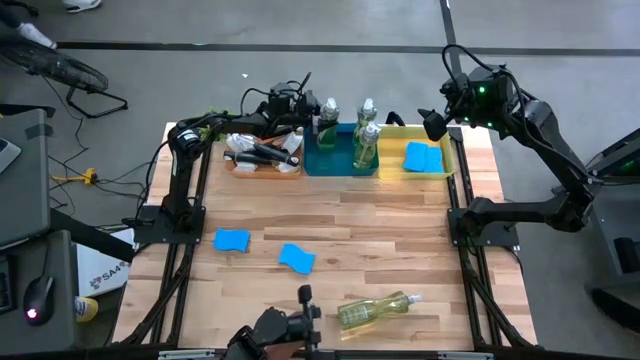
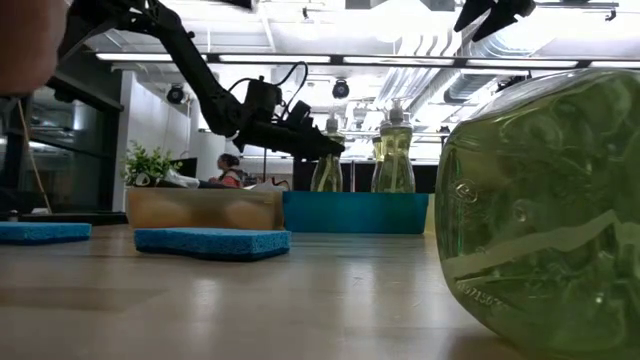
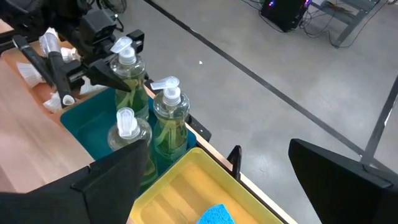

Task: Pick & Place Kitchen Sink Supplies
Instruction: Put the green dishwashing liquid bottle into the blue bin

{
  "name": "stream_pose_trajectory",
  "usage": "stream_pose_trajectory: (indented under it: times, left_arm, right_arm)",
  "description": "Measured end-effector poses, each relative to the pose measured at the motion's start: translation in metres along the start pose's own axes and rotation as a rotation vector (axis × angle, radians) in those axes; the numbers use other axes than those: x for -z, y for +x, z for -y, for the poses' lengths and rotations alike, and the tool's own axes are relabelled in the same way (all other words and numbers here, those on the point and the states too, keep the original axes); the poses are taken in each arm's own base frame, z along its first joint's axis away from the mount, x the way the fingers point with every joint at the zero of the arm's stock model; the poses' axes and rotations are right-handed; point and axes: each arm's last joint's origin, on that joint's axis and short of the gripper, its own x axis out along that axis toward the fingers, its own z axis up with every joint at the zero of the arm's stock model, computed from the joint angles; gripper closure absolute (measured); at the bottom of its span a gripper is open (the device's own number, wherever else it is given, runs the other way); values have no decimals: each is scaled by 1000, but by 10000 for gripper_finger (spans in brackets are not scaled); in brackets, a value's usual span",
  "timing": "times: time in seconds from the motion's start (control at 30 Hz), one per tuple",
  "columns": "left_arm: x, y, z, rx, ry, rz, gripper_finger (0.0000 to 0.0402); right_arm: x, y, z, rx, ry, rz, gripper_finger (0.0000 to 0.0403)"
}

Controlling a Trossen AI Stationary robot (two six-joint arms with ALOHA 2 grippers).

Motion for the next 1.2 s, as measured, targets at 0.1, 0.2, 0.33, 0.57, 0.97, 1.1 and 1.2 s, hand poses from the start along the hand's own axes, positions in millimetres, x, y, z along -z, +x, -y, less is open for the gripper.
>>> stream_pose_trajectory:
  times: [0.1, 0.2, 0.33, 0.57, 0.97, 1.1, 1.2]
  left_arm:
    - [0, 0, -1, -48, -2, -5, 205]
    - [-1, 0, -2, -87, -10, -2, 183]
    - [-2, 0, -4, -127, -12, 11, 77]
    - [-2, 0, -2, -123, -16, 7, 8]
    - [-8, 3, 2, -84, 9, 61, 21]
    - [-10, 6, 7, -68, 9, 77, 21]
    - [-12, 7, 10, -60, 12, 94, 21]
  right_arm:
    - [0, 0, 0, 0, 0, -2, 18]
    - [0, 0, 0, 0, 0, -2, 18]
    - [0, 0, 0, 1, 0, -2, 18]
    - [1, 0, 0, 0, -1, -6, 18]
    - [1, 0, 0, -2, -1, -6, 18]
    - [1, 0, 0, -3, -1, -7, 18]
    - [1, 0, 0, -3, -2, -14, 18]
